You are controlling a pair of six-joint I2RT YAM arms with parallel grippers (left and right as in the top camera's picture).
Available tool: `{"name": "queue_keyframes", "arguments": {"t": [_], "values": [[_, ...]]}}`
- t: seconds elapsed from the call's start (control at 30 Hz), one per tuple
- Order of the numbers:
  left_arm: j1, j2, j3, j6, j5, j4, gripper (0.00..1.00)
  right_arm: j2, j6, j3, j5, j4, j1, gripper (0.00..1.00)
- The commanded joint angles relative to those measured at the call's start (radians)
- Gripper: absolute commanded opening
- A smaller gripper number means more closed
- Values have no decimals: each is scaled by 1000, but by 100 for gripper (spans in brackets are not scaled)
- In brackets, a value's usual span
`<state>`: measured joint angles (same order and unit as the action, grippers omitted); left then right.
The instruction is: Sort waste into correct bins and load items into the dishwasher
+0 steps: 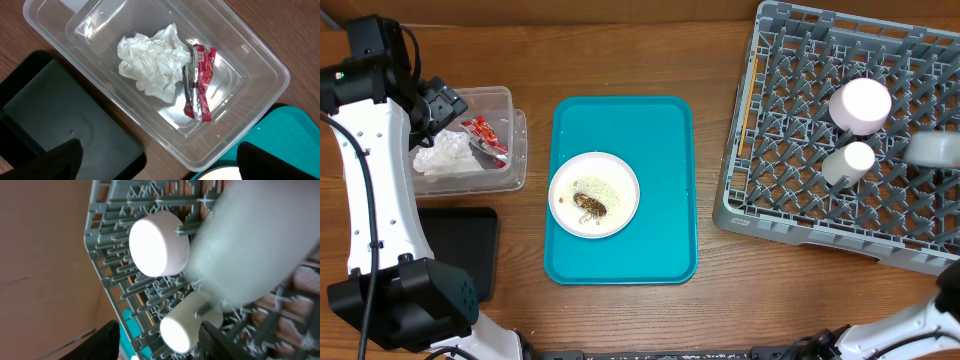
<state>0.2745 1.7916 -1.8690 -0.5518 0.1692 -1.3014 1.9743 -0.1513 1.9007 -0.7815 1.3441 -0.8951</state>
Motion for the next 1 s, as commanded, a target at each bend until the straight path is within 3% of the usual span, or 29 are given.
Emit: {"name": "queue_keyframes", "arguments": {"t": [0.0, 0.3, 0.53, 0.63, 0.73, 0.83, 0.97], "values": [[-7, -30, -7, -13, 14, 0, 100, -174, -66, -2, 124, 1, 10, 53], [-7, -30, -7, -13, 14, 0, 100, -361, -46, -2, 122, 33, 95, 47], [-7, -30, -7, -13, 14, 0, 100, -360, 32, -4, 185, 107, 417, 48], [-7, -30, -7, -13, 14, 0, 100, -334, 8, -4, 316, 88, 619, 56], [-7, -30, -7, -13, 14, 0, 100, -273, -137, -4, 587, 62, 844, 75], [-7, -30, -7, -13, 14, 0, 100, -193, -240, -4, 771, 48, 987, 79], [-7, -30, -7, -13, 14, 0, 100, -55, -317, -4, 847, 11, 1099, 79]]}}
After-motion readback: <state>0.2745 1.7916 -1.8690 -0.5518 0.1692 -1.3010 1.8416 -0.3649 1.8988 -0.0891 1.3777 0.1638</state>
